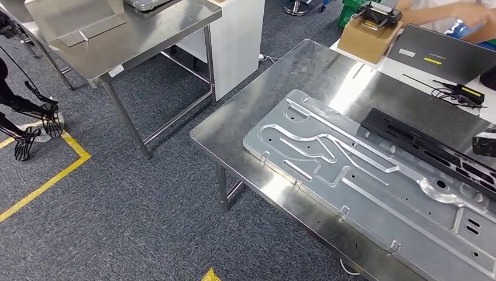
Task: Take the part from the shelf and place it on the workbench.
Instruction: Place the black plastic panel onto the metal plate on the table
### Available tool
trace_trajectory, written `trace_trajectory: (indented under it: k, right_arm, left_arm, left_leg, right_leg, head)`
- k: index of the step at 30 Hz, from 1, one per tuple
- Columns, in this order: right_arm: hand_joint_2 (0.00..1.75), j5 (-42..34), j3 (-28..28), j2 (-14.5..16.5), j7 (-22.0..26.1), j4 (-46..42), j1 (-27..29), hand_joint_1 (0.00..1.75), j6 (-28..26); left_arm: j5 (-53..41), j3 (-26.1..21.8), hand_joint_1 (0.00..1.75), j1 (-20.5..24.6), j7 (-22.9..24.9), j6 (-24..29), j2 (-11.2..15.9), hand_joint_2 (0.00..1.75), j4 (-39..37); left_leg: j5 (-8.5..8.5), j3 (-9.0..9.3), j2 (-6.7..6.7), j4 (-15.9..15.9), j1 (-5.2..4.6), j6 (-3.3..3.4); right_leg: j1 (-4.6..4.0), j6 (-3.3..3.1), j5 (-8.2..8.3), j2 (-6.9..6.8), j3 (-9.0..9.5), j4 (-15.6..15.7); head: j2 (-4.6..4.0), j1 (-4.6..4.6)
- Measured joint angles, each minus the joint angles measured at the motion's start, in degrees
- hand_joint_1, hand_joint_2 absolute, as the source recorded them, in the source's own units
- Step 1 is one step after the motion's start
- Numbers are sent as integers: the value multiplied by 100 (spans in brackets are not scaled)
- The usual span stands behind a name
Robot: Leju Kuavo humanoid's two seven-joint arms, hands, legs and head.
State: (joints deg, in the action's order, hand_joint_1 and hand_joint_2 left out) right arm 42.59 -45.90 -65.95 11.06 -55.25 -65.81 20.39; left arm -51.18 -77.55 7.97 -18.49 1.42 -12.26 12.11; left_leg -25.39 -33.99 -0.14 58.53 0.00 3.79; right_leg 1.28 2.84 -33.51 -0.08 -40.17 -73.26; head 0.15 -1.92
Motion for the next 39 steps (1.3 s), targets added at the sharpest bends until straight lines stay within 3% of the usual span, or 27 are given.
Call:
trace_trajectory:
  k: [1, 2, 4, 6, 8, 10, 11, 13, 15, 16, 17, 18, 20, 21, 22, 25, 26, 27, 29, 30, 31, 32, 33, 35, 37, 39]
  right_arm:
    - [0, 2, -2, 13, 0, 5, 1, 0, 3]
    - [0, 6, -4, 24, 0, 9, -5, 0, 7]
    - [0, 17, -4, 33, 0, 13, -39, 0, 10]
    - [0, 26, -4, 41, 0, 18, -84, 0, 14]
    - [0, 37, -4, 52, 2, 24, -104, 0, 19]
    - [0, 57, -4, 63, 13, 31, -109, 0, 19]
    - [0, 64, -4, 69, 20, 33, -112, 0, 18]
    - [0, 69, -4, 73, 31, 37, -115, 0, 16]
    - [0, 65, -5, 73, 36, 37, -115, 0, 15]
    - [0, 60, -5, 73, 38, 37, -115, 0, 15]
    - [0, 54, -6, 73, 40, 37, -114, 0, 15]
    - [0, 47, -7, 73, 41, 37, -114, 0, 15]
    - [0, 33, -7, 72, 42, 38, -116, 0, 15]
    - [0, 27, -7, 70, 42, 39, -121, 0, 14]
    - [0, 18, -7, 69, 42, 41, -125, 0, 13]
    - [0, 2, -13, 74, 44, 44, -110, 0, 9]
    - [0, 1, -17, 74, 43, 46, -99, 0, 7]
    - [0, 1, -20, 72, 43, 50, -92, 0, 4]
    - [0, 1, -28, 68, 42, 58, -80, 0, -1]
    - [0, 1, -37, 69, 42, 62, -64, 0, -3]
    - [0, 0, -49, 70, 42, 67, -43, 0, -3]
    - [0, -1, -61, 71, 42, 72, -24, 0, -5]
    - [0, -2, -69, 71, 42, 75, -14, 0, -9]
    - [0, -7, -72, 71, 42, 79, -14, 0, -20]
    - [0, -15, -72, 69, 42, 80, -7, 0, -39]
    - [0, -19, -72, 69, 42, 83, 2, 0, -53]
  left_arm:
    - [1, 0, 0, -2, 0, -9, -1, 0, 0]
    - [3, -1, 0, -3, 0, -16, -1, 0, 0]
    - [5, -2, 0, 0, 0, -26, -4, 0, 0]
    - [5, -2, 0, 6, 0, -30, -7, 0, 0]
    - [5, -2, 0, 7, 2, -30, -7, 0, 0]
    - [5, -2, 0, 1, 10, -30, -7, 0, 0]
    - [5, -2, 0, 0, 16, -30, -7, 0, 0]
    - [5, -2, 0, 0, 30, -30, -7, 0, 0]
    - [5, -2, 0, 0, 36, -30, -7, 0, 0]
    - [5, -2, 0, 0, 36, -30, -7, 0, 0]
    - [5, -2, 0, 0, 37, -30, -7, 0, 0]
    - [5, -2, 0, 2, 38, -30, -7, 0, 0]
    - [8, -2, 0, 14, 40, -30, -5, 0, 0]
    - [11, -2, 0, 23, 40, -30, -3, 0, 0]
    - [14, -2, 0, 30, 42, -30, -2, 0, 0]
    - [20, -2, 0, 25, 48, -28, -4, 0, -1]
    - [21, -2, 0, 22, 50, -26, -7, 0, -1]
    - [21, -2, 0, 22, 51, -24, -8, 0, -1]
    - [21, -2, 0, 24, 52, -15, -5, 0, 0]
    - [21, -2, 0, 25, 52, -13, -4, 0, -1]
    - [21, -2, 0, 23, 52, -10, -4, 0, -1]
    - [21, -2, 0, 23, 52, -10, -5, 0, -2]
    - [21, -2, 0, 23, 51, -11, -7, 0, -2]
    - [21, -2, 0, 25, 45, -20, -9, 0, -2]
    - [13, -1, 0, 26, 35, -41, -11, 0, -2]
    - [3, 0, 0, 24, 32, -56, -14, 0, -2]
  left_leg:
    - [4, -7, 0, 8, -2, 1]
    - [5, -13, -1, 17, -2, 1]
    - [5, -20, -8, 36, -1, -5]
    - [18, -58, -18, 67, -19, -42]
    - [53, -107, -24, 80, -35, -105]
    - [29, -154, -29, 110, -40, -172]
    - [-83, -204, -28, 216, -40, -205]
    - [-527, -408, -21, 753, -26, -254]
    - [-934, -609, -18, 1435, -14, -277]
    - [-1001, -613, -18, 1591, -11, -279]
    - [-964, -507, -18, 1530, -10, -271]
    - [-855, -294, -18, 1265, -9, -254]
    - [-639, 242, -22, 473, -21, -200]
    - [-570, 404, -25, 191, -31, -170]
    - [-534, 474, -28, 37, -49, -143]
    - [-369, 410, -23, -38, -80, -50]
    - [-285, 375, -13, -70, -71, -11]
    - [-194, 322, 0, -102, -58, 26]
    - [-48, 172, 18, -119, -46, 68]
    - [14, 84, 24, -114, -46, 72]
    - [75, -8, 28, -105, -46, 67]
    - [133, -103, 30, -88, -43, 59]
    - [187, -197, 32, -65, -38, 46]
    - [276, -363, 30, 2, -30, 2]
    - [360, -449, 23, 48, -34, -62]
    - [455, -471, 15, 42, -39, -131]
  right_leg:
    - [4, 7, 5, -1, -39, -109]
    - [8, 8, 116, -1, 29, -3]
    - [10, -7, 479, -3, 409, 715]
    - [-20, -50, 677, -1, 686, 1307]
    - [-54, -105, 701, 5, 694, 1408]
    - [-25, -185, 759, -3, 648, 1421]
    - [-10, -231, 797, -12, 622, 1436]
    - [-7, -301, 870, -30, 548, 1451]
    - [-25, -328, 944, -35, 445, 1443]
    - [-35, -329, 986, -35, 387, 1435]
    - [-43, -326, 1028, -34, 328, 1426]
    - [-51, -319, 1069, -32, 272, 1416]
    - [-67, -289, 1147, -28, 184, 1396]
    - [-74, -261, 1187, -28, 155, 1390]
    - [-73, -226, 1228, -30, 135, 1391]
    - [-34, -114, 1335, -33, 108, 1431]
    - [-21, -85, 1251, -28, 73, 1391]
    - [-9, -59, 1062, -21, 15, 1257]
    - [10, -11, 469, -13, -147, 673]
    - [19, 14, 247, -12, -206, 315]
    - [28, 39, 155, -13, -210, 44]
    - [39, 60, 191, -13, -132, -67]
    - [49, 75, 315, -14, 40, 18]
    - [54, 82, 482, -16, 621, 679]
    - [21, 26, 409, -7, 1067, 1320]
    - [-16, -68, 374, -1, 1129, 1495]
  head:
    - [0, 0]
    - [0, 0]
    - [0, 0]
    - [0, -1]
    - [0, -2]
    - [0, -3]
    - [0, -6]
    - [0, -10]
    - [0, -11]
    - [0, -11]
    - [0, -11]
    - [0, -11]
    - [0, -11]
    - [0, -9]
    - [0, -8]
    - [0, -8]
    - [0, -5]
    - [0, -4]
    - [0, -1]
    - [0, -1]
    - [0, -1]
    - [0, -1]
    - [0, -1]
    - [0, -1]
    - [0, -7]
    - [0, -10]
